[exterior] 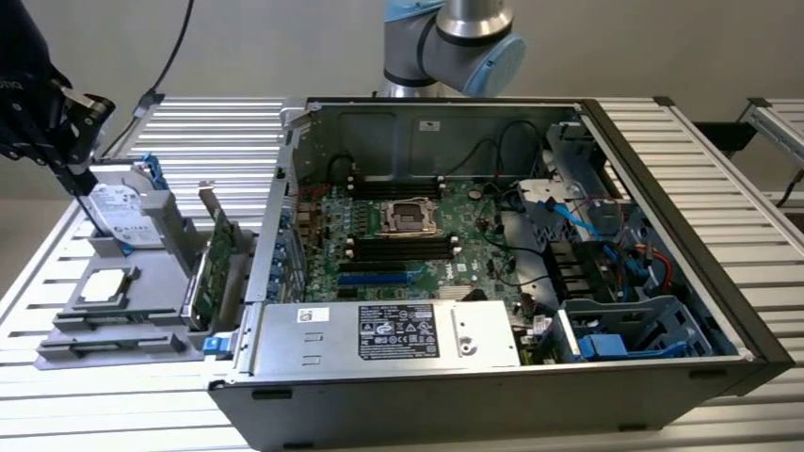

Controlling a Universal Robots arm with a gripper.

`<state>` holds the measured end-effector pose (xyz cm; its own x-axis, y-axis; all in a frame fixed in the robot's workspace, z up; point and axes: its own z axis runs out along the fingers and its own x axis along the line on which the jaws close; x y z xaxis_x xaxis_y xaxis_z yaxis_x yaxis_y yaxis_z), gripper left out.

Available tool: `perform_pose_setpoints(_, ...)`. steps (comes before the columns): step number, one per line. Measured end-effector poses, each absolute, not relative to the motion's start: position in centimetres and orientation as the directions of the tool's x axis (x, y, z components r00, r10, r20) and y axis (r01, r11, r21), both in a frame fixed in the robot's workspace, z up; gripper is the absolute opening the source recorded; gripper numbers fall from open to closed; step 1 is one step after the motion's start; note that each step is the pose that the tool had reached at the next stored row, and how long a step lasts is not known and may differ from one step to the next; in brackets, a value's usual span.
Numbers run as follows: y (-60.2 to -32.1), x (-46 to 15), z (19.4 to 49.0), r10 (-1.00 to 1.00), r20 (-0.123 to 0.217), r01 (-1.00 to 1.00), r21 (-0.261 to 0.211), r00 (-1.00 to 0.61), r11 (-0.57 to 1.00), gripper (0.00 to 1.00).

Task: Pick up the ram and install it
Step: 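Pick up the ram and move it above insertion slot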

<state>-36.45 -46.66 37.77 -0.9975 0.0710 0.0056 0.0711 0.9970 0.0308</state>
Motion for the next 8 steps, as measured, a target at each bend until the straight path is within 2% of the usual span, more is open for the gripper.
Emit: perform_pose_setpoints(8, -46.72, -36.61, 37.74, 0.011, 0.006, 0.011, 0.033, -1.0, 0.999, 0.11)
